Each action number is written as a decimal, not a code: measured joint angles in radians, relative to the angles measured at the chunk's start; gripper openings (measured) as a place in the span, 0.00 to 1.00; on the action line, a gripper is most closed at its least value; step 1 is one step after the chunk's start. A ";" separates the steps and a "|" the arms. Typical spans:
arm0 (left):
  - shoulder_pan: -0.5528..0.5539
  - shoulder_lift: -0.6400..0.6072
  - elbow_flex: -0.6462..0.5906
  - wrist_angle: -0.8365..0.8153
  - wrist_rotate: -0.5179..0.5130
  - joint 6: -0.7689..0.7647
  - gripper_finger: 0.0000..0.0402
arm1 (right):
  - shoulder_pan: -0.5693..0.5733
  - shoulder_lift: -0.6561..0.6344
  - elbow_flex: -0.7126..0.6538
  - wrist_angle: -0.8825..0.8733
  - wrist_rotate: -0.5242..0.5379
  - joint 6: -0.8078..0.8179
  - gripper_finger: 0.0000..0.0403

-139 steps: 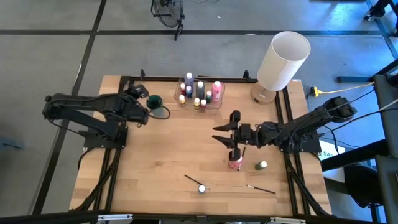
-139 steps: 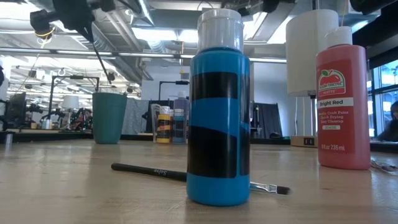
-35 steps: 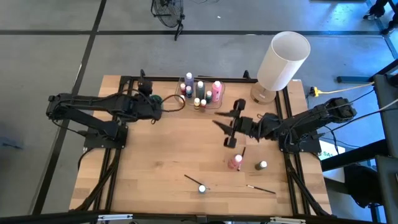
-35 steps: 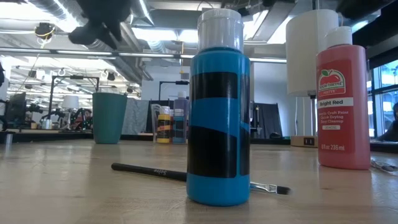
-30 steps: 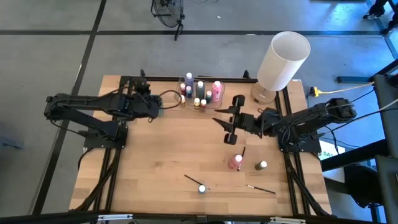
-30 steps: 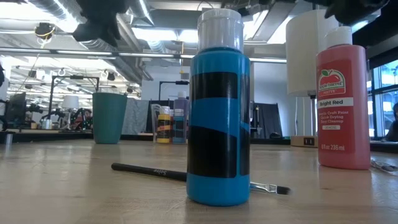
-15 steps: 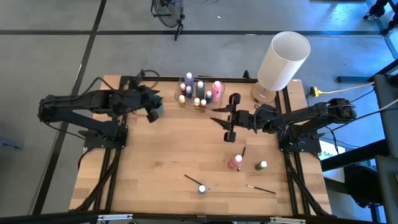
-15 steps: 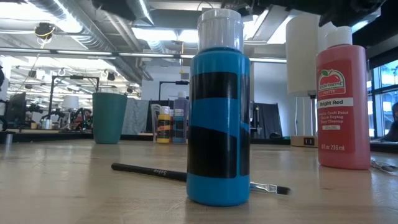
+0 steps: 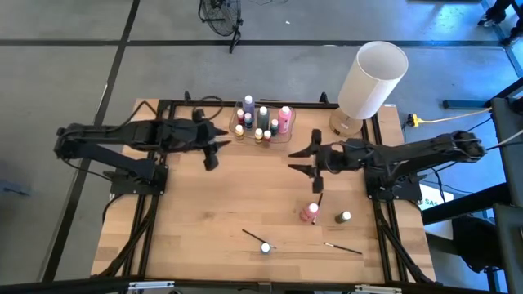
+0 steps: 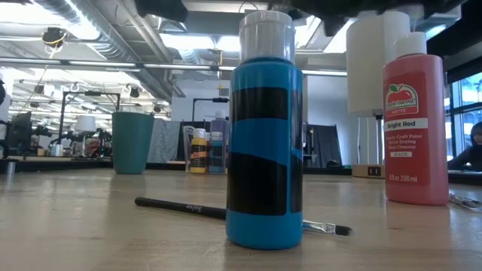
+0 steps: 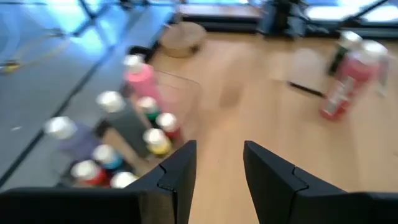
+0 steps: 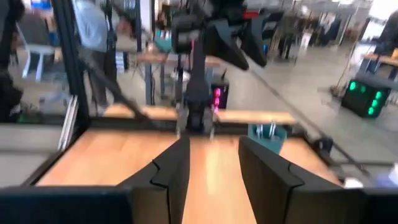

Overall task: Pick & Place Paint Supplies
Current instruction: Put the red paint bottle into the transparent bin

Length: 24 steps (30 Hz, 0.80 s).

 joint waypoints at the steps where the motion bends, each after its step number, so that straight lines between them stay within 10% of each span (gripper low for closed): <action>1: -0.007 0.009 0.000 -0.004 0.022 0.005 0.32 | 0.015 -0.023 0.000 -0.043 0.021 0.007 0.35; 12: -0.101 0.020 0.000 0.326 0.051 0.182 0.32 | 0.141 -0.161 0.000 -0.371 0.187 0.140 0.37; 24: -0.100 0.025 0.000 0.598 0.052 0.417 0.32 | 0.182 -0.166 0.000 -0.438 0.234 0.149 0.61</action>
